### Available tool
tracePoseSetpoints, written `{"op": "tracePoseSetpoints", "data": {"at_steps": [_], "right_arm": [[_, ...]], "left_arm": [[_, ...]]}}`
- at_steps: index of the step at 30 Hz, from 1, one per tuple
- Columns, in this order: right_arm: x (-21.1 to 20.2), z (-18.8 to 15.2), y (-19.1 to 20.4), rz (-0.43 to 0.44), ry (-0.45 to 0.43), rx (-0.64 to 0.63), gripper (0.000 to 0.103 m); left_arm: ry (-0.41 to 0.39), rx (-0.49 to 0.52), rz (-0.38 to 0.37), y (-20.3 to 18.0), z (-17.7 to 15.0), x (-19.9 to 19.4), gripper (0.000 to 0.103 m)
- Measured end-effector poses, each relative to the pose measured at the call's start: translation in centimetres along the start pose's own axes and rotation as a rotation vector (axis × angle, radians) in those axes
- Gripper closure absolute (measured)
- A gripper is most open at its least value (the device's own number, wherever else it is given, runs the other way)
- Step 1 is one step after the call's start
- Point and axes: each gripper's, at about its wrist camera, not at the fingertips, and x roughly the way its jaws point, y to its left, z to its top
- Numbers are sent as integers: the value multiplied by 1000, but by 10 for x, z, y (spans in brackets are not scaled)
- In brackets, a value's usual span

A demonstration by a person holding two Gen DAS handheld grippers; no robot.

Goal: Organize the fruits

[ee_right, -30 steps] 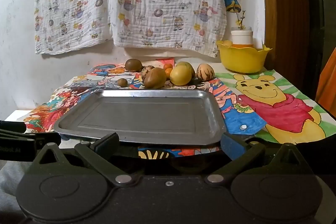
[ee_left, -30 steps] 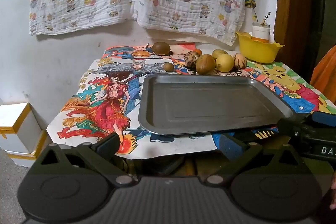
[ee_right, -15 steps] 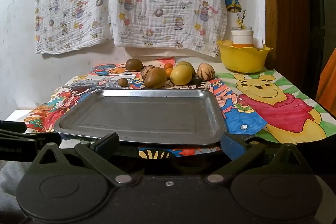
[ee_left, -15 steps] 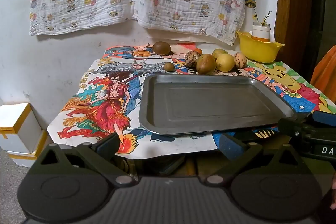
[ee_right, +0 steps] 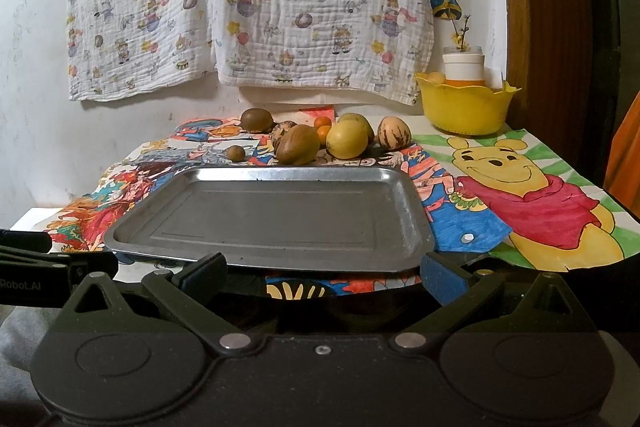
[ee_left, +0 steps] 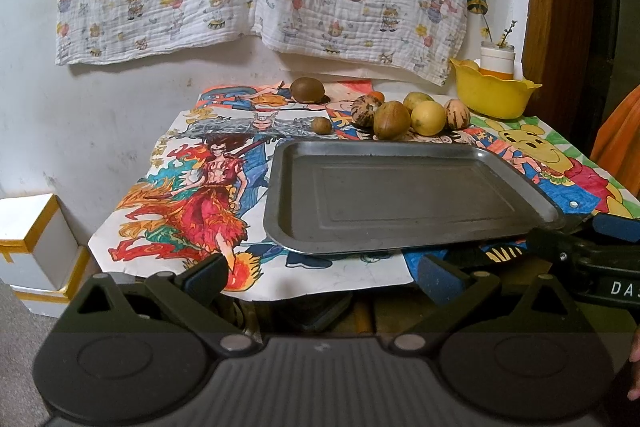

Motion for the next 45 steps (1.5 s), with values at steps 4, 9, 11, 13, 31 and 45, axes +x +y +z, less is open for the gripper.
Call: {"op": "tracePoseSetpoints", "data": {"at_steps": [4,9,11,13,31,45], "right_arm": [[0,0,0,1,2,0,0],[0,0,1,0,2,0,0],[0,0,1,1,2,0,0],[0,0,1,1,2,0,0],[0,-1,1,0,3,1,0],[4,-10,6,-6,17,5,0]], "left_arm": [[0,-1,0,0,0,0,0],[1,-1,-1,0,0,0,0],[1,-1,-1,0,0,0,0],[1,-1,-1,0,0,0,0],[2,-3,-3,1,-2,2,0],[9,-3,-4,5,-5,6,0]]}}
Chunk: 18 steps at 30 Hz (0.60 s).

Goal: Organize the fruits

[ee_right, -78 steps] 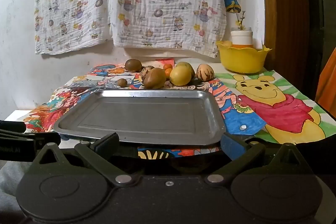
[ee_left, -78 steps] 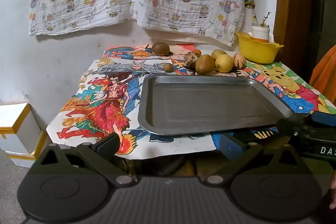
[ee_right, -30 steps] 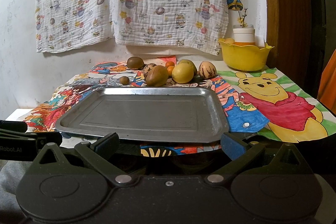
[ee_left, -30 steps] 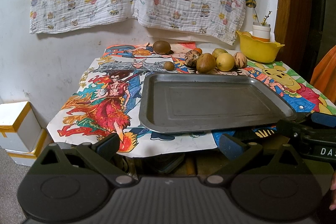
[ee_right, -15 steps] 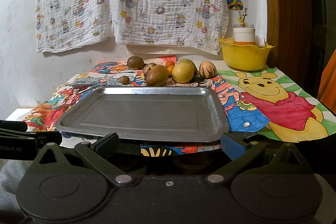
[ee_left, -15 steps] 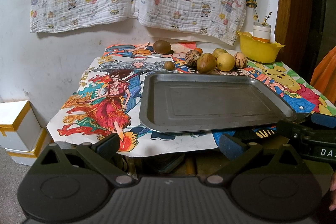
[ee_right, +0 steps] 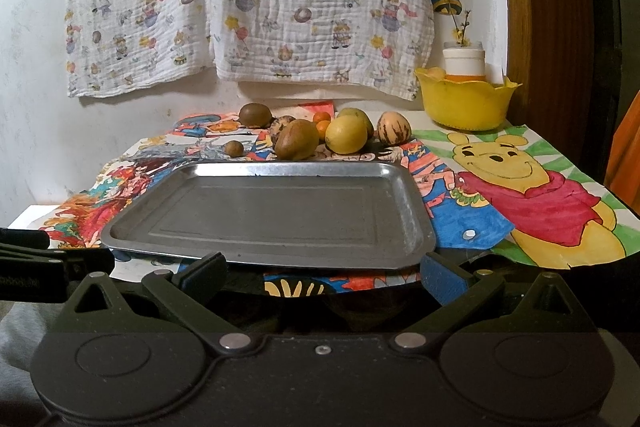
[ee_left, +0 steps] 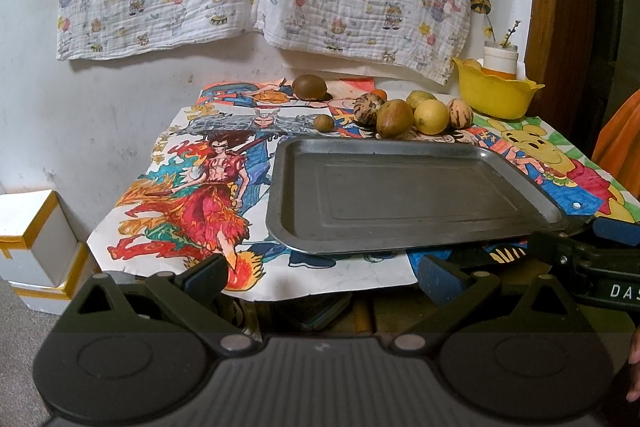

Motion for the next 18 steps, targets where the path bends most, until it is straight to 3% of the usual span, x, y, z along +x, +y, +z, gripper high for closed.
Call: {"op": "tracePoseSetpoints", "data": {"at_steps": [6,18], "right_arm": [[7,10,-8,1,20,9,0],[19,30,-4,50,-77,-5,0]], "left_arm": [[14,1,-1,4,3,7,0],[16,23,13,10,30,23,0]]}}
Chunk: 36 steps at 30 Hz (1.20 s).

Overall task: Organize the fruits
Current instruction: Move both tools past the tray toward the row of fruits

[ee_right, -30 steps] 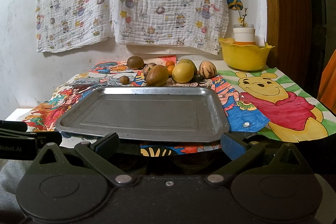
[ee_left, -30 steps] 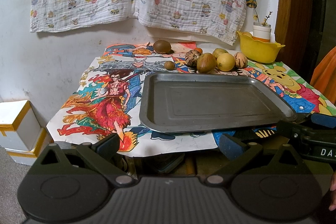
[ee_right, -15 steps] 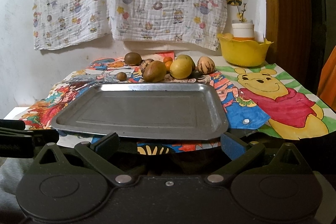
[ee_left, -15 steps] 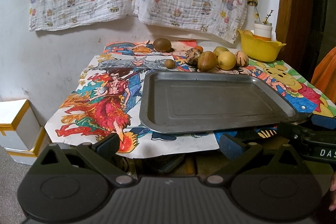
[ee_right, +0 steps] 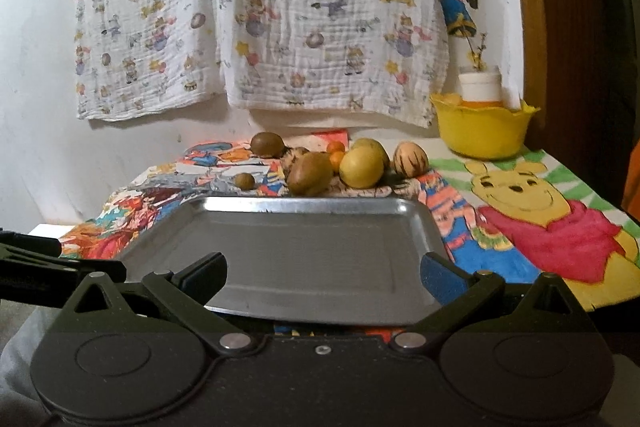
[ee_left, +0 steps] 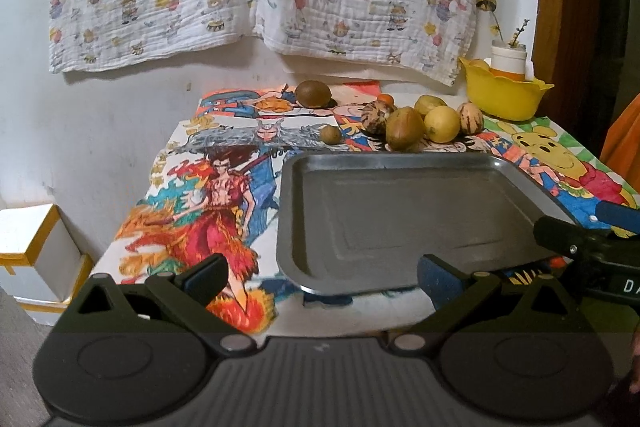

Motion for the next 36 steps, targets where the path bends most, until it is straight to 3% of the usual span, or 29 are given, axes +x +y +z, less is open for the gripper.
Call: {"op": "tracePoseSetpoints", "data": {"at_steps": [17,24,32,36], "right_arm": [[72,34,-17,-49,101,-22,0],[109,57,-19,-28,138,-31,0],[161,89,-31,51,224,166,0],[184,99,-27,52,278,203,1]], "left_arm": [[100,15,-38,17,72,75,0],[138,20,-55,24,100,116,0],[148,93,-60,30,132,164,0],[151,131,-83,29,140,185,1]]}}
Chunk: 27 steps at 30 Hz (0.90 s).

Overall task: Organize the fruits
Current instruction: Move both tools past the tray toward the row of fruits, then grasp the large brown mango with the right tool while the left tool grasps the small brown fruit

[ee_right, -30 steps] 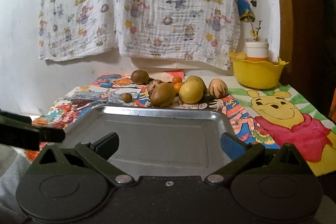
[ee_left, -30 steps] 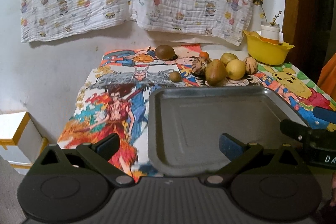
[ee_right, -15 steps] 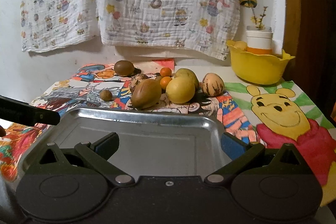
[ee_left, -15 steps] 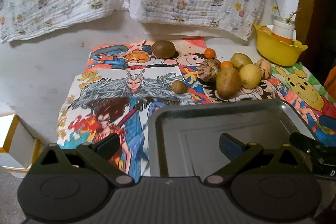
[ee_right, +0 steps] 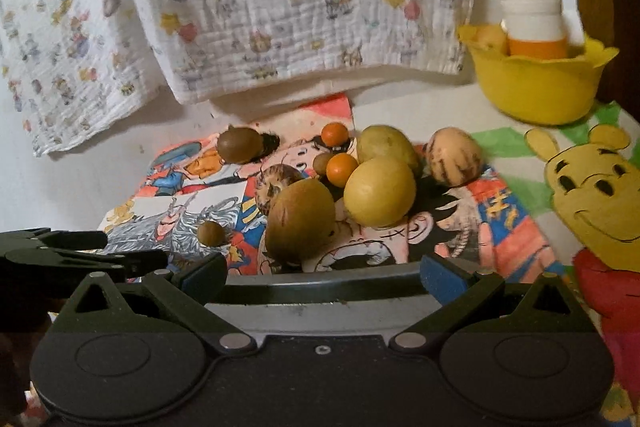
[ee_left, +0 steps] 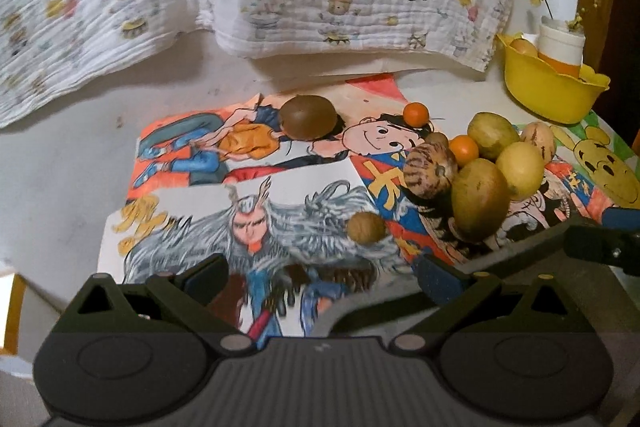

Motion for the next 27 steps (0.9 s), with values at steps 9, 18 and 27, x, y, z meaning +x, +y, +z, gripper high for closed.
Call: {"op": "tracePoseSetpoints", "data": {"at_steps": [9,18,27], "right_arm": [[41,20,3,38,62,96,11],[72,25,14,33,89,112,27],[91,25,15,-13,97,158,42]], "left_arm": [[-3,93,-70,-1,5,29,8],[-7,126,-103,3,8,47,23],[0,121,-179,6,12,59,52]]}}
